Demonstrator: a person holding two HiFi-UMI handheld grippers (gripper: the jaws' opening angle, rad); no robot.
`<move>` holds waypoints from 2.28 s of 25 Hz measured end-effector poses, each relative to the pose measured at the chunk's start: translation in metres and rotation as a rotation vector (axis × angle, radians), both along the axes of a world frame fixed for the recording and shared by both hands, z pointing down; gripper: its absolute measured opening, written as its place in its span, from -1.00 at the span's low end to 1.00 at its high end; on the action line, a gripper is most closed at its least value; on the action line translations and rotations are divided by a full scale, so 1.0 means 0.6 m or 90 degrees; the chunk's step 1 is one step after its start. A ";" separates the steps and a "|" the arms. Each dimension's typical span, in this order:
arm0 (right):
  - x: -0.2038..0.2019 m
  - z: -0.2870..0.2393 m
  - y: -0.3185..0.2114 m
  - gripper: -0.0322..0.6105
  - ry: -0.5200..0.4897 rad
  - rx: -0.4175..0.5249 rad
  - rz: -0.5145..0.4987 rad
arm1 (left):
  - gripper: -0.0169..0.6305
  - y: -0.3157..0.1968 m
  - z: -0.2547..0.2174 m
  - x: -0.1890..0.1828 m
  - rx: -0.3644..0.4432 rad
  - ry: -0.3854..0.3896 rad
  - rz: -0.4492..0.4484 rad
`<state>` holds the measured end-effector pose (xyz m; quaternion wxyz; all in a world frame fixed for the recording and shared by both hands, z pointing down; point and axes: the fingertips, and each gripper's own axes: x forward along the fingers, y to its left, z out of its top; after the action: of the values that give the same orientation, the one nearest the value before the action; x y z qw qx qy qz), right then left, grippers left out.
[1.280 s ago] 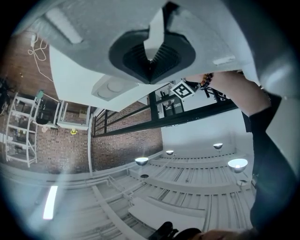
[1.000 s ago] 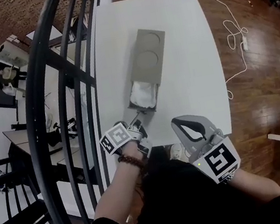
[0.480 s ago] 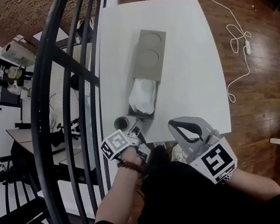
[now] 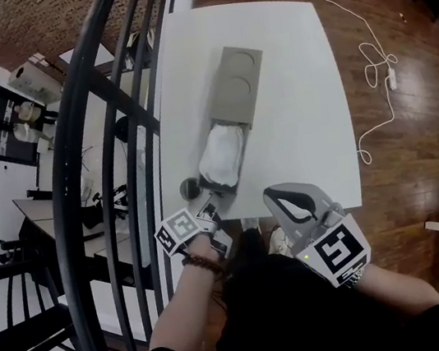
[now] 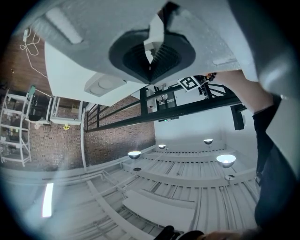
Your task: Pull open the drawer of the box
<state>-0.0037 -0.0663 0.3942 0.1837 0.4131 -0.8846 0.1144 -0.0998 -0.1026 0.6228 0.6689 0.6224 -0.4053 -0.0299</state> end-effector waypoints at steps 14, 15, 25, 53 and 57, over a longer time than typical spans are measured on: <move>0.009 -0.007 0.012 -0.92 -0.011 0.005 -0.002 | -0.76 0.020 0.002 -0.013 0.000 -0.013 -0.016; 0.011 -0.008 0.011 -0.92 -0.013 0.005 0.001 | -0.76 0.021 0.002 -0.015 0.000 -0.013 -0.018; 0.024 -0.012 0.010 -0.92 -0.020 0.011 0.013 | -0.75 0.022 0.003 -0.020 0.006 -0.017 -0.023; 0.061 -0.005 -0.013 -0.92 -0.026 0.039 0.028 | -0.90 0.009 -0.260 0.062 0.417 -0.364 0.210; 0.063 -0.001 -0.027 -0.92 -0.021 0.039 0.020 | -0.90 0.017 -0.298 0.112 0.495 -0.414 0.269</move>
<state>0.0339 -0.0824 0.3938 0.1545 0.4305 -0.8840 0.0970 -0.0327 -0.0926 0.4438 0.2218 0.8686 -0.4166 0.1511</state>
